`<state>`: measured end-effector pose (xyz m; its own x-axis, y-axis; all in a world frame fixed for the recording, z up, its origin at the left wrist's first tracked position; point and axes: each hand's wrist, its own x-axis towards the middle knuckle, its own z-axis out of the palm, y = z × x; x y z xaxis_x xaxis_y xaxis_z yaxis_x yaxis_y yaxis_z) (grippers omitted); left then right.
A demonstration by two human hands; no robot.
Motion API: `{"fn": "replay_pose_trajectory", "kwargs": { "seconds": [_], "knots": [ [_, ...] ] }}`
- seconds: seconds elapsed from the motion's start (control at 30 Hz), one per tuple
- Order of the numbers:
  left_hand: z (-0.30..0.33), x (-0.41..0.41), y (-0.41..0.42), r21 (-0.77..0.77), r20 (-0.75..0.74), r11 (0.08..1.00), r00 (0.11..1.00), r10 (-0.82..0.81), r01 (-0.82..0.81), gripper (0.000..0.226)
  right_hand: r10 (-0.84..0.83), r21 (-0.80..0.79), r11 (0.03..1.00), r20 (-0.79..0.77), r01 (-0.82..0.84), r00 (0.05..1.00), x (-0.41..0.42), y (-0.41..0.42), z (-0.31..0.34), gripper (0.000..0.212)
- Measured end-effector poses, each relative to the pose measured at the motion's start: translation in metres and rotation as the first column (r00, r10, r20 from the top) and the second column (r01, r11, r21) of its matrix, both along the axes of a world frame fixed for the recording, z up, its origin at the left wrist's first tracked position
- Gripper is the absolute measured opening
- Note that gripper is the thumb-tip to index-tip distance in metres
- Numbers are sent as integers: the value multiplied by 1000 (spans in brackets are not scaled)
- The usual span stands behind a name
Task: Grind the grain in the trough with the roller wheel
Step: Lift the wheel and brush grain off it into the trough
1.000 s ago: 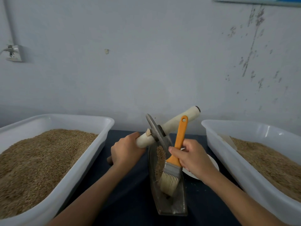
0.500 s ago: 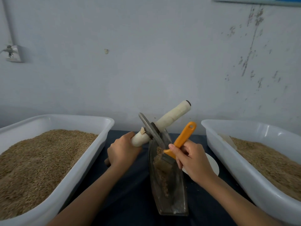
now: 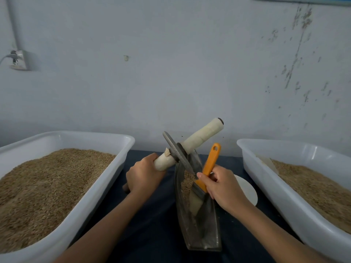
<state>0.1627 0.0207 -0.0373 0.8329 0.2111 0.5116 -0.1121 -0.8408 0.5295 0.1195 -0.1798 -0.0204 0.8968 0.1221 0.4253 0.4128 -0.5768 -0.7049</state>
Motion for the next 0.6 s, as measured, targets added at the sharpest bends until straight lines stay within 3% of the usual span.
{"fn": "replay_pose_trajectory", "kwargs": {
  "seconds": [0.17,0.27,0.37,0.47,0.53,0.6],
  "knots": [
    [-3,0,2,-4,18,1000,1000,6,-6,19,15,205,978,64,-28,998,4,-3,5,34],
    [-6,1,2,-6,22,1000,1000,-3,3,21,102,296,951,-21,-92,995,2,-9,12,30],
    [-7,1,1,-12,19,1000,1000,-8,8,20,113,189,978,-121,-89,986,-1,-7,11,25],
    [-6,1,1,-11,17,1000,1000,2,-2,21,15,-35,999,-86,-18,996,-2,1,7,30],
    [-5,1,0,-12,19,1000,1000,6,-5,21,-16,-48,999,-31,14,999,-1,3,5,31],
    [-4,0,1,-24,20,1000,1000,5,-4,20,-61,41,997,68,59,996,3,1,1,36]
  ]
}}
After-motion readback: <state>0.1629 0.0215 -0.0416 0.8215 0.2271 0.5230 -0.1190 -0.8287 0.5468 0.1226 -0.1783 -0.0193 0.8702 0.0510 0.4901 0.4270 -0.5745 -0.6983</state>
